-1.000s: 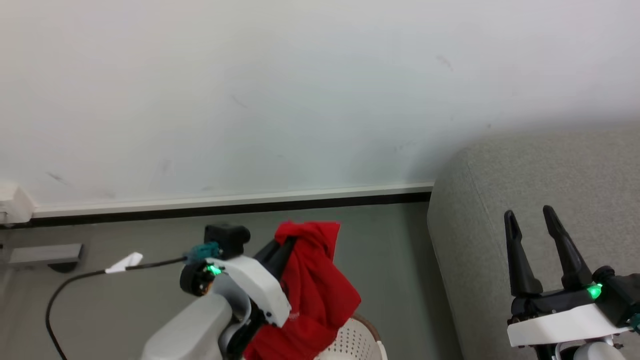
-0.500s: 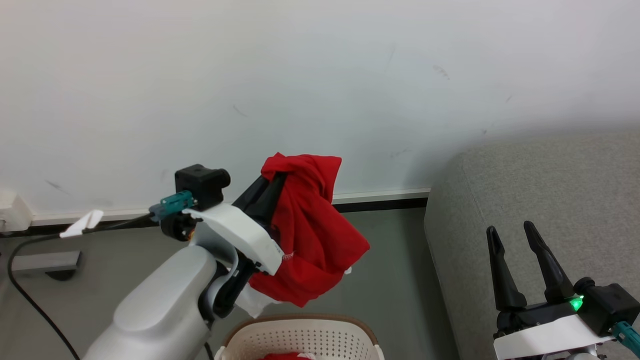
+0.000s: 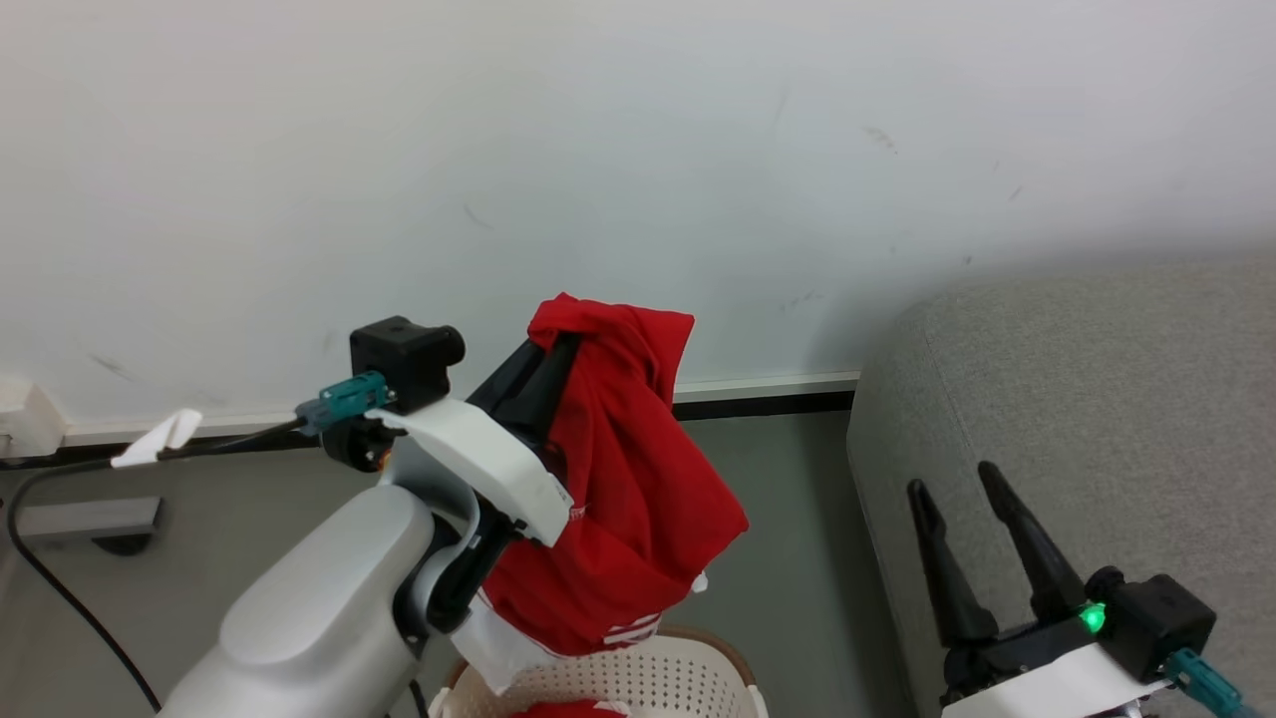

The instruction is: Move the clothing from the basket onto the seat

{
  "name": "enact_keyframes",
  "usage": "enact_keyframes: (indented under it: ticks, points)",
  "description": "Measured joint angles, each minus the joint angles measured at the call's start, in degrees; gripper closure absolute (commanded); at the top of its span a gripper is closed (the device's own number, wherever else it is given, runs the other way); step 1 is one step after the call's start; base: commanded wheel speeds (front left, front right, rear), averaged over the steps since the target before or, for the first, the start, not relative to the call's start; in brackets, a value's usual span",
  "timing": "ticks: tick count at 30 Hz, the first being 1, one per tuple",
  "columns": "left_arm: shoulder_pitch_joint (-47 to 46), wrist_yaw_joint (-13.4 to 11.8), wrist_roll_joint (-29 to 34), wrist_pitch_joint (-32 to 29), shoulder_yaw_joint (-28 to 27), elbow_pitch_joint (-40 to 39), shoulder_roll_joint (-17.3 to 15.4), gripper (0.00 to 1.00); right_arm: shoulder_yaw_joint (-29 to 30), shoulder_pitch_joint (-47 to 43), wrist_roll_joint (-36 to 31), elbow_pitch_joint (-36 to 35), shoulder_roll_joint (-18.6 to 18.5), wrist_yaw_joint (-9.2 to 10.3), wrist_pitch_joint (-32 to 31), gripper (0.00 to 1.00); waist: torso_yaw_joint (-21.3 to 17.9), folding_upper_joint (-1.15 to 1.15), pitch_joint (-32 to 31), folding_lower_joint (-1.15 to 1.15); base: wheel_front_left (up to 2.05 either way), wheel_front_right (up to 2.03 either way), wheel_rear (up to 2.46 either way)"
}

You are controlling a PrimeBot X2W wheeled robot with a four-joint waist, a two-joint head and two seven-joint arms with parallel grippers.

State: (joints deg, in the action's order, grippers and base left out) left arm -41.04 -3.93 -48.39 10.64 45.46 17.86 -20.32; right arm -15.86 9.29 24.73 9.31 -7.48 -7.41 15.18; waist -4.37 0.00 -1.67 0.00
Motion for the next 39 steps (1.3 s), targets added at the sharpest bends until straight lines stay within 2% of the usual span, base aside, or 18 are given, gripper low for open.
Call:
enact_keyframes:
  ticks: [4,9,13,18,25,29,39]
  points:
    - [-0.01,-0.01,0.0,-0.29,0.21,-0.26,0.01,1.0,-4.74,0.59,1.89,0.8,-1.65,0.0,0.0,0.0,0.32,0.0,-0.02,0.0,0.0,0.0,0.0]
    - [-0.34,-0.09,0.0,-0.59,0.63,-0.44,0.3,1.0,-13.3,2.8,4.44,5.25,-3.58,0.0,0.0,0.0,0.99,0.0,-0.06,0.0,0.0,0.0,0.0]
    - [-1.14,0.09,0.0,-0.91,1.14,-0.49,1.24,1.0,-20.05,5.28,7.22,10.93,-3.94,-0.01,0.0,0.0,1.79,0.0,-0.01,0.0,0.0,0.0,0.0]
    - [-1.27,0.69,0.0,-1.03,2.41,-0.47,2.83,1.0,-27.73,9.38,7.68,16.64,-3.58,-0.05,-0.01,0.0,3.2,0.0,0.1,0.0,0.0,0.0,0.0]
    - [-1.71,1.68,0.0,-1.49,4.04,-0.98,5.15,1.0,-32.37,13.78,8.99,25.96,-1.93,-0.05,-0.01,0.0,5.87,0.0,0.07,0.0,0.0,0.0,0.0]
    - [-2.05,2.13,-0.01,-1.89,4.91,-2.03,6.36,1.0,-34.79,16.16,9.85,28.87,-1.33,-0.07,-0.01,0.0,7.81,0.0,-0.03,0.0,0.0,0.0,0.0]
    - [-1.96,3.22,-0.27,-3.61,7.66,-5.16,8.6,1.0,-34.65,20.9,9.23,32.88,0.27,-0.07,-0.01,0.0,13.2,0.0,-0.58,0.0,0.0,0.0,0.0]
